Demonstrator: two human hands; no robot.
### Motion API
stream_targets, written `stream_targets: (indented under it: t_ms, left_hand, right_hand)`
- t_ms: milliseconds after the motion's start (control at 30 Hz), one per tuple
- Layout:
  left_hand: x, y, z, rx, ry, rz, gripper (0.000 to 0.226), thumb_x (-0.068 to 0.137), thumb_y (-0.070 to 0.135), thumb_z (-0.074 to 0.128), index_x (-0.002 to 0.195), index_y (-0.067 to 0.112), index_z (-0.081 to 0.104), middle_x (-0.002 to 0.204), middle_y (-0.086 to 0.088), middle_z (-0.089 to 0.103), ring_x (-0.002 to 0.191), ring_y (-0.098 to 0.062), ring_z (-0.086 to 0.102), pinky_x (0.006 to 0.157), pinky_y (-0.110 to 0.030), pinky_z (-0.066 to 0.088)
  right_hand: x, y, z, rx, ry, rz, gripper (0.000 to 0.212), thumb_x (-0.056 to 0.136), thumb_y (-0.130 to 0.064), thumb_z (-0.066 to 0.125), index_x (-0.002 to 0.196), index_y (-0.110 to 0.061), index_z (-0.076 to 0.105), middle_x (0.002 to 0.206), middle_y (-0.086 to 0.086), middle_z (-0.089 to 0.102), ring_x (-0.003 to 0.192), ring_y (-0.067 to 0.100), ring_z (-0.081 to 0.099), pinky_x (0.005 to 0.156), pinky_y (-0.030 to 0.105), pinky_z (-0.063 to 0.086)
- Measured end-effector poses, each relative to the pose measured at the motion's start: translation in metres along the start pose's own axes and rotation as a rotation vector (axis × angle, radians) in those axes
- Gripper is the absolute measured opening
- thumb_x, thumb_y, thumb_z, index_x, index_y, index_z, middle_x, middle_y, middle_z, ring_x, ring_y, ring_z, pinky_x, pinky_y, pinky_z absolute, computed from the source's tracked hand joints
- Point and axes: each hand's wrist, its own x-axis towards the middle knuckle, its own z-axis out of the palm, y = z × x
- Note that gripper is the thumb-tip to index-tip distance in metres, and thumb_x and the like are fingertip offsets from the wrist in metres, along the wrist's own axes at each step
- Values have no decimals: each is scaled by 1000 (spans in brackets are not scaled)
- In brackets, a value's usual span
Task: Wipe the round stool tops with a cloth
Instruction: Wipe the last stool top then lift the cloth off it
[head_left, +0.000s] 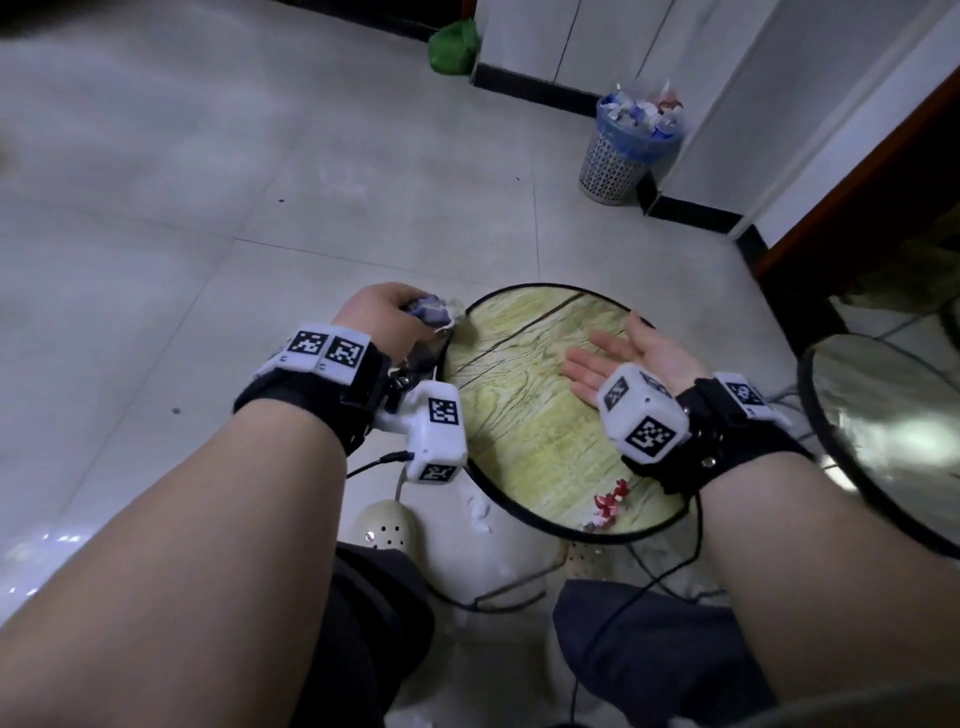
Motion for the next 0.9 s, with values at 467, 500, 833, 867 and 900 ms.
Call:
stream_targets:
  t_ms: [467,500,833,867,900]
  left_hand:
    - [-62,-6,7,-17,92,-136,47,45,5,62,88,21,70,66,-8,72,68,-22,66,73,-40,58]
    - [-70,-4,8,-6,91,-138,45,42,5,61,84,19,71,67,-7,72,64,-21,63,70,-38,57]
    - [-116,-5,14,-205,59,-274,10,61,11,72,67,13,63,80,-13,66,70,-23,59,64,-32,46]
    - [-120,-7,16,-222,55,-282,8,59,14,72,60,14,64,79,-13,66,70,-24,59,66,-33,46]
    - [-124,-8,18,-233,43,-291,8,56,16,71,51,13,65,78,-13,67,68,-23,58,65,-33,45]
  right_hand:
    - [-58,31,-23,84,11,-106,53,98,-49,34,120,-4,52,124,17,59,101,28,64,81,41,51]
    - [-65,32,-24,98,23,-107,52,98,-49,33,118,-5,53,124,17,59,99,28,64,79,40,51]
    - [-99,47,-48,259,38,-53,46,100,-46,33,121,-9,49,111,12,63,106,30,60,71,43,49]
    - [-99,48,-51,309,32,-49,46,101,-44,32,122,-8,49,114,13,60,111,30,58,73,42,48]
    - [-101,47,-52,355,27,-43,45,101,-43,31,119,-7,50,116,13,58,110,30,58,73,42,47]
